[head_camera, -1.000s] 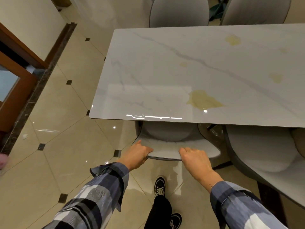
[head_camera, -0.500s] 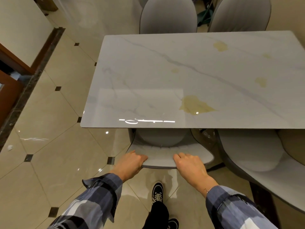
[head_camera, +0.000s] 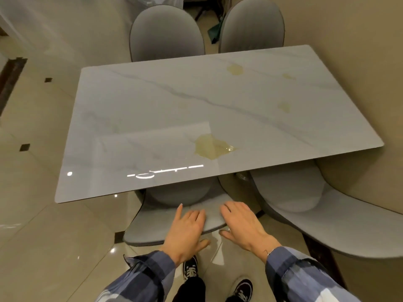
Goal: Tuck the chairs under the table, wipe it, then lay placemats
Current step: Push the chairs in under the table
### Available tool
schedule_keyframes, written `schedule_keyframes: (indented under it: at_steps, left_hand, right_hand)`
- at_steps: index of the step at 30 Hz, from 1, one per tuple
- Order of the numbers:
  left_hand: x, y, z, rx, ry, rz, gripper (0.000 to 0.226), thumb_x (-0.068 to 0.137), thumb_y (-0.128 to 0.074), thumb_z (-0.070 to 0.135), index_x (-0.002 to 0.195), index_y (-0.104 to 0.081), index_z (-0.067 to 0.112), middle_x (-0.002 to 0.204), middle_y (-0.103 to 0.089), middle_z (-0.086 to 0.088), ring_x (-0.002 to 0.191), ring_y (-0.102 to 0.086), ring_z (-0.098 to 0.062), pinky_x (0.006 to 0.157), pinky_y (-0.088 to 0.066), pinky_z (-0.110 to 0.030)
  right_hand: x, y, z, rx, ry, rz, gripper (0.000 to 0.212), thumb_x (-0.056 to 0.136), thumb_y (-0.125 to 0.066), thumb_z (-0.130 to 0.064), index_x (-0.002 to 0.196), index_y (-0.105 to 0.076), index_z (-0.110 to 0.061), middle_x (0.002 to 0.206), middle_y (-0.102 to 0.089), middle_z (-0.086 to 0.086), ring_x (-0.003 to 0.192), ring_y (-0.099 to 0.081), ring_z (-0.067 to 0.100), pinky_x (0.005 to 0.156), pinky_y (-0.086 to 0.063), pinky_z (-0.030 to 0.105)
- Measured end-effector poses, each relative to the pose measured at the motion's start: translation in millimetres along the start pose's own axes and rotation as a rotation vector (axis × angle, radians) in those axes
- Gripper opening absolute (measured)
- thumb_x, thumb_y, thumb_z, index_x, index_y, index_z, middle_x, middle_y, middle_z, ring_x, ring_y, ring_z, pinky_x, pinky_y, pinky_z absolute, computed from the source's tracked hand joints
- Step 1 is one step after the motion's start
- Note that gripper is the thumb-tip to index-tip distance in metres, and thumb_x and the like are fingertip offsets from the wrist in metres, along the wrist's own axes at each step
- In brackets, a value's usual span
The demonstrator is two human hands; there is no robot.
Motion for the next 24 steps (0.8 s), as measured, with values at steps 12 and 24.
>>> schedule_keyframes:
  at_steps: [12, 24]
  left_hand:
    - [134.8, -9.8, 253.6, -0.050, -0.163, -0.074, 0.097, 0.088, -0.065, 0.049, 0.156, -0.012, 0.003, 0.156, -0.030, -0.017, 0.145, -0.027, -0.033, 0.123, -0.008, -0.051]
    - [203.1, -63.7, 454.0, -0.086, -0.302, -0.358, 0.079, 0.076, -0.075, 0.028, 0.140, -0.035, 0.005, 0.133, -0.049, -0.019, 0.122, -0.049, -0.039, 0.106, -0.036, -0.055]
  right_hand:
    - [-152.8, -30.4, 282.6, -0.069, -0.302, -0.269, 0.096, 0.073, -0.043, -0.084, 0.143, -0.038, -0.019, 0.146, -0.038, 0.006, 0.136, -0.033, 0.026, 0.115, -0.023, 0.042]
    - [-260.6, -38.1, 412.0, 0.221, -0.235, -0.355, 0.099, 0.069, -0.023, -0.095, 0.135, -0.047, -0.024, 0.137, -0.047, -0.001, 0.122, -0.046, 0.017, 0.105, -0.036, 0.034]
Point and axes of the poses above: each hand's wrist, its own x-axis towards the middle knuckle, its own y-axis out of the back of the hand, z = x × y, the point moved 10 cm from there along x, towards the middle knuckle
